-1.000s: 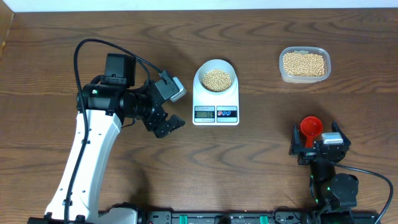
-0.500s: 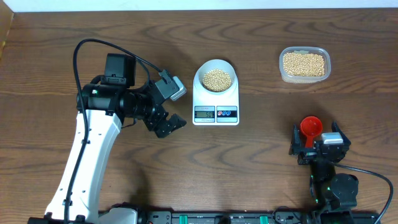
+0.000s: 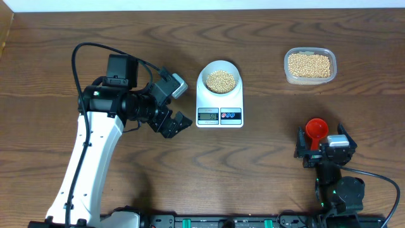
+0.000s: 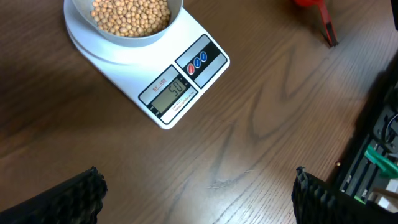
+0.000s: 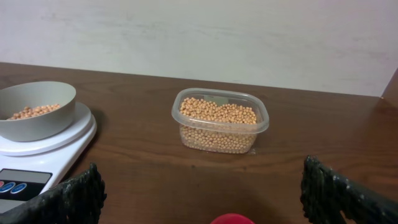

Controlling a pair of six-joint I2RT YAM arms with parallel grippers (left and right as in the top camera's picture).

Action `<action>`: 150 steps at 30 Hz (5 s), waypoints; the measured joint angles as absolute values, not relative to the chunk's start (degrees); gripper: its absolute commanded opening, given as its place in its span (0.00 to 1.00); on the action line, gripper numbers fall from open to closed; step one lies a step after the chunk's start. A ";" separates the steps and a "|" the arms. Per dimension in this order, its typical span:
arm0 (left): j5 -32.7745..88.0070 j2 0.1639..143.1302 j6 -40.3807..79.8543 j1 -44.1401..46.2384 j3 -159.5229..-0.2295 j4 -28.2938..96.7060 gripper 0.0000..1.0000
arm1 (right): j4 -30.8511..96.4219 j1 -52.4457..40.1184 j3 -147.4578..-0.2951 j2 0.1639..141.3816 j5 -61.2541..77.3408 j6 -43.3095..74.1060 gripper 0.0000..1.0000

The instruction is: Scoop item into bowl and weigh 50g on scale

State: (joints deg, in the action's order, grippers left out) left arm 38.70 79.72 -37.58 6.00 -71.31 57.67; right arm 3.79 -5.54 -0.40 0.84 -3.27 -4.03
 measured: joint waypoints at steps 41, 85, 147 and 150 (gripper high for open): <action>31.09 29.93 -9.65 6.00 -52.51 51.77 0.98 | 3.75 -5.58 -0.40 0.71 -3.46 -4.03 0.99; 25.08 10.50 0.73 6.00 -42.50 51.62 0.98 | 3.77 -5.58 -0.40 0.69 -3.46 -4.03 0.99; 7.35 0.58 -0.03 -2.90 -1.32 1.61 0.98 | 3.77 -5.58 -0.40 0.69 -3.46 -4.03 0.99; 7.05 0.58 0.19 -2.90 -1.32 1.65 0.98 | 3.75 -5.58 -0.40 0.69 -3.46 -4.03 0.99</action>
